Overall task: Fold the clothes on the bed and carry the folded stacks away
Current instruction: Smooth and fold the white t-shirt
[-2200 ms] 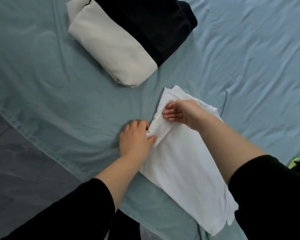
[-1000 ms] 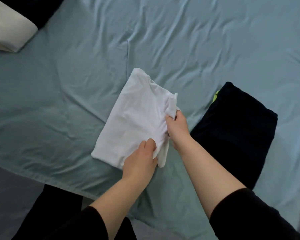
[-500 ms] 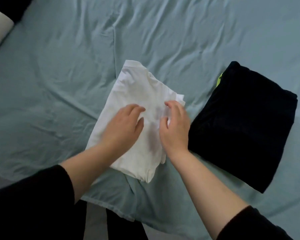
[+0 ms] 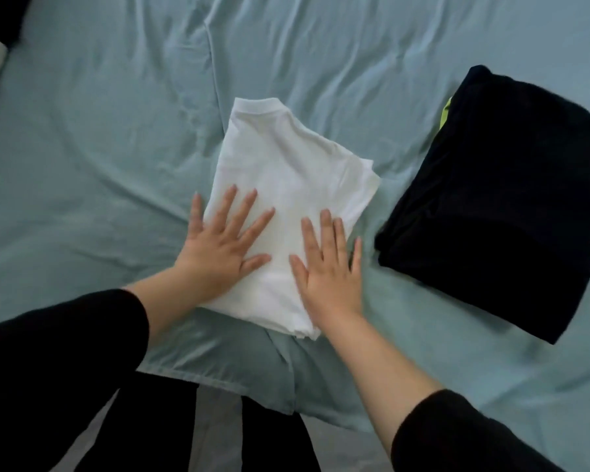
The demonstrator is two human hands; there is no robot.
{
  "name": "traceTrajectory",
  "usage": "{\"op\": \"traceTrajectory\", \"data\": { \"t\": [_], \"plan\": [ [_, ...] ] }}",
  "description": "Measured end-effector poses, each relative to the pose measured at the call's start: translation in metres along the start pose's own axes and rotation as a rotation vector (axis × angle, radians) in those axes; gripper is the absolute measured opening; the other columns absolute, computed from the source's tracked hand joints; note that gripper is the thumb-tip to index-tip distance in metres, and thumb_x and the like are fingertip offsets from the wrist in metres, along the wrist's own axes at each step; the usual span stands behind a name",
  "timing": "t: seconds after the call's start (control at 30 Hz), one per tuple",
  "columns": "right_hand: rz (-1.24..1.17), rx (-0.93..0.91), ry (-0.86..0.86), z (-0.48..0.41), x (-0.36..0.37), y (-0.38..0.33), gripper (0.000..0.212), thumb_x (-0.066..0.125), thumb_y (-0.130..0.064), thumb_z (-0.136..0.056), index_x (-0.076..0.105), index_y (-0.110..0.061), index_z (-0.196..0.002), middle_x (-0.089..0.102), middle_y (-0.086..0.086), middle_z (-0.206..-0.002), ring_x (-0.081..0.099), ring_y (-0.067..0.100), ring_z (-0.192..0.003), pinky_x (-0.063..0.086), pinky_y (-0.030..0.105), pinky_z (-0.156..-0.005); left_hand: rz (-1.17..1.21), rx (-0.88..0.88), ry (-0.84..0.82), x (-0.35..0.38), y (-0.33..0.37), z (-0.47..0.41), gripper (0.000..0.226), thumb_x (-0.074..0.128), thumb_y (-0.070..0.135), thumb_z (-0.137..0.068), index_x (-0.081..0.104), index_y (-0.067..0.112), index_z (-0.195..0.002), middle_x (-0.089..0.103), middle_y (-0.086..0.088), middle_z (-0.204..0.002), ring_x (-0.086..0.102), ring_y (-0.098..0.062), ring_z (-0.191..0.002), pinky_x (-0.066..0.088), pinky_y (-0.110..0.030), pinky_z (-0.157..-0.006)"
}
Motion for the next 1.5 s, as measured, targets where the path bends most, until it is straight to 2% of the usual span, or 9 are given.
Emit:
{"op": "traceTrajectory", "data": {
  "t": [0.1, 0.2, 0.23, 0.33, 0.5, 0.67, 0.87, 1.13, 1.5],
  "plan": [
    [0.014, 0.028, -0.073, 0.066, 0.016, 0.01, 0.067, 0.032, -0.056, -0.094, 0.019, -0.024, -0.152, 0.011, 0.011, -0.159, 0.012, 0.028, -0.147, 0.014, 0.054, -0.117, -0.036, 0.034, -0.183, 0.017, -0.005, 0.058, 0.077, 0.008, 0.073, -0.089, 0.012, 0.032, -0.154, 0.007, -0.004, -0.162, 0.004, -0.03, -0.149, 0.006, -0.072, -0.109],
    [-0.126, 0.043, -0.169, 0.084, 0.017, 0.012, 0.072, 0.025, -0.06, -0.093, -0.009, -0.034, -0.151, -0.015, -0.002, -0.16, -0.009, 0.013, -0.147, 0.001, 0.044, -0.119, 0.035, -0.037, -0.29, 0.011, -0.011, 0.062, 0.083, 0.002, 0.082, -0.079, -0.021, 0.042, -0.148, -0.029, 0.001, -0.158, -0.026, -0.023, -0.145, -0.002, -0.066, -0.113],
    [-0.307, 0.114, -0.145, 0.082, 0.01, 0.014, 0.075, 0.034, -0.057, -0.093, -0.005, -0.034, -0.152, -0.005, -0.004, -0.162, -0.001, 0.01, -0.147, 0.006, 0.038, -0.119, 0.132, -0.123, -0.291, 0.004, -0.011, 0.059, 0.085, 0.013, 0.083, -0.079, -0.025, 0.044, -0.145, -0.03, 0.001, -0.157, -0.025, -0.02, -0.145, -0.002, -0.061, -0.116],
    [-0.916, 0.621, 0.103, 0.066, -0.009, 0.036, 0.068, 0.067, -0.04, -0.085, 0.036, -0.02, -0.142, 0.053, -0.004, -0.124, 0.054, 0.011, -0.109, 0.042, 0.019, -0.092, 0.55, -0.568, -0.045, -0.022, -0.019, 0.047, 0.092, 0.053, 0.065, -0.084, 0.002, 0.031, -0.153, 0.009, -0.008, -0.159, 0.012, -0.027, -0.144, 0.015, -0.045, -0.116],
    [-1.318, 0.901, -0.099, 0.025, -0.011, 0.019, 0.029, 0.072, -0.033, -0.083, 0.062, -0.012, -0.1, 0.07, 0.006, -0.102, 0.067, 0.02, -0.092, 0.055, 0.034, -0.082, 1.112, -0.95, 0.001, -0.021, -0.015, 0.029, 0.052, 0.064, 0.041, -0.088, 0.044, 0.01, -0.124, 0.058, -0.007, -0.117, 0.058, -0.03, -0.11, 0.047, -0.038, -0.089],
    [-1.554, 0.859, -0.185, 0.003, -0.036, -0.02, 0.013, 0.063, -0.021, -0.091, 0.061, -0.021, -0.104, 0.071, 0.003, -0.107, 0.069, 0.021, -0.095, 0.057, 0.035, -0.078, 1.528, -0.959, 0.054, -0.04, -0.028, 0.02, 0.006, 0.062, 0.027, -0.091, 0.063, 0.024, -0.097, 0.071, -0.001, -0.104, 0.067, -0.017, -0.089, 0.053, -0.03, -0.073],
    [-1.592, 0.701, -0.18, -0.026, -0.076, -0.102, 0.014, 0.06, -0.014, -0.092, 0.064, -0.023, -0.103, 0.074, -0.002, -0.1, 0.071, 0.016, -0.09, 0.058, 0.03, -0.075, 1.842, -0.826, -0.002, -0.094, -0.105, 0.021, 0.014, 0.06, 0.022, -0.094, 0.068, 0.022, -0.106, 0.076, -0.002, -0.095, 0.072, -0.019, -0.082, 0.057, -0.034, -0.073],
    [-1.642, 0.6, -0.123, -0.109, -0.107, -0.267, 0.015, 0.061, -0.016, -0.092, 0.064, -0.022, -0.105, 0.076, -0.008, -0.09, 0.073, 0.011, -0.08, 0.056, 0.024, -0.059, 1.803, -0.705, 0.02, -0.178, -0.275, 0.028, 0.013, 0.059, 0.027, -0.095, 0.067, 0.03, -0.103, 0.076, 0.002, -0.098, 0.071, -0.018, -0.091, 0.056, -0.035, -0.077],
    [-1.704, 0.406, -0.079, -0.241, -0.116, -0.424, 0.016, 0.064, -0.018, -0.09, 0.064, -0.019, -0.106, 0.074, 0.003, -0.106, 0.071, 0.021, -0.096, 0.058, 0.037, -0.082, 1.581, -0.481, 0.215, -0.26, -0.483, 0.013, 0.01, 0.062, 0.029, -0.092, 0.07, 0.032, -0.097, 0.076, 0.008, -0.095, 0.072, -0.01, -0.086, 0.056, -0.023, -0.067]
  ]
}}
Point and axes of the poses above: each hand's wrist, its own z-axis away from the middle knuckle, its own x-axis out of the palm, y = z × x, the point moved 6 cm from there along -z, towards the middle knuckle
